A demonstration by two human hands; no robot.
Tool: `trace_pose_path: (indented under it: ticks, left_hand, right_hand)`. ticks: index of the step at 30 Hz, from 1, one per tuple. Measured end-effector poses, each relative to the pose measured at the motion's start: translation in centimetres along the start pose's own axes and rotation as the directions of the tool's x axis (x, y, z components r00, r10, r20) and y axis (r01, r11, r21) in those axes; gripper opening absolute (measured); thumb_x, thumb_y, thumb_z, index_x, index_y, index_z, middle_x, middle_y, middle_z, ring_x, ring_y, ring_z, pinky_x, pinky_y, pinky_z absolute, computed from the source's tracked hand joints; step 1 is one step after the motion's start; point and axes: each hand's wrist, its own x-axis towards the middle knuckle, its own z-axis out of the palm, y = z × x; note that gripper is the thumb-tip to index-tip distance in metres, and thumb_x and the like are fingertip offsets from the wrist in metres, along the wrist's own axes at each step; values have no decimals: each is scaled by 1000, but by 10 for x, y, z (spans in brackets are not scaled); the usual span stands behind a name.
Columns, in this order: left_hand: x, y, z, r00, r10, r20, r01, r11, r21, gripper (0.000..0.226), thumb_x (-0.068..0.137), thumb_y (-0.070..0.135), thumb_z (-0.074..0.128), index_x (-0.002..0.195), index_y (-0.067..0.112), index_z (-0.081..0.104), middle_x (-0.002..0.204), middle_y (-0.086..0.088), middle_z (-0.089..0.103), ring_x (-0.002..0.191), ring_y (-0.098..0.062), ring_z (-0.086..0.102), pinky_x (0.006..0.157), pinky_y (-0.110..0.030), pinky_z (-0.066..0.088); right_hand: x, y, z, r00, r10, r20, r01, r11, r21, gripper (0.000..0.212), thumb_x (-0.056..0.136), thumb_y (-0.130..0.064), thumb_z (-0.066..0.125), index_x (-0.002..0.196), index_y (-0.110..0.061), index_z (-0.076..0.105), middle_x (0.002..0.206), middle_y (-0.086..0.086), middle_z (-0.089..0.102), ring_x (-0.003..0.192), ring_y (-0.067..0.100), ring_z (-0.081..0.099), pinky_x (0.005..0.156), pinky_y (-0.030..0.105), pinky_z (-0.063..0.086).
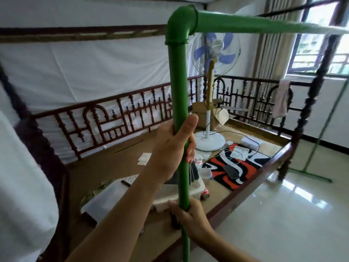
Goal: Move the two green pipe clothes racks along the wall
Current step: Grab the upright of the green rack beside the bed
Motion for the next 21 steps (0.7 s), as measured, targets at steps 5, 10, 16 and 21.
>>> trace_pose_path:
  ticks: [5, 10, 16, 21]
  left_hand:
    - [38, -14, 62, 994, -8, 108, 14, 998, -63, 40, 81, 45, 54, 63, 10, 47, 45, -5, 43, 34, -19, 38, 39, -26, 38]
    - [71, -35, 131, 968, 24, 248, 9, 991, -130, 38, 88, 38, 53, 71, 4, 48, 50, -7, 45, 39, -23, 41, 45, -31, 41]
    - [108, -61, 199, 893, 8, 449, 80, 981, -175, 29, 88, 38, 52, 77, 12, 49, 58, -7, 50, 52, -25, 47, 54, -33, 46]
    - [154, -82, 243, 802, 54, 595, 86, 975, -205, 28, 90, 35, 47, 87, 7, 49, 68, -14, 51, 60, -27, 50, 60, -33, 49]
  right_hand:
    - [3, 5, -62, 976, -24, -216, 18, 999, -29, 33, 88, -22, 65, 57, -21, 53, 48, -5, 50, 47, 11, 49, 48, 26, 45]
    - [3, 16, -134, 900, -17, -435, -8, 998, -57, 36, 85, -16, 68, 52, -20, 53, 43, -6, 50, 43, 8, 47, 46, 23, 43]
    - [8, 32, -213, 749, 37, -661, -92, 995, -49, 34, 82, -7, 66, 53, -12, 50, 50, 8, 47, 46, 21, 46, 47, 35, 43]
    - [29, 47, -279, 631, 11, -775, -133, 987, -94, 34, 80, -11, 66, 51, -12, 49, 47, 7, 46, 44, 21, 47, 48, 37, 45]
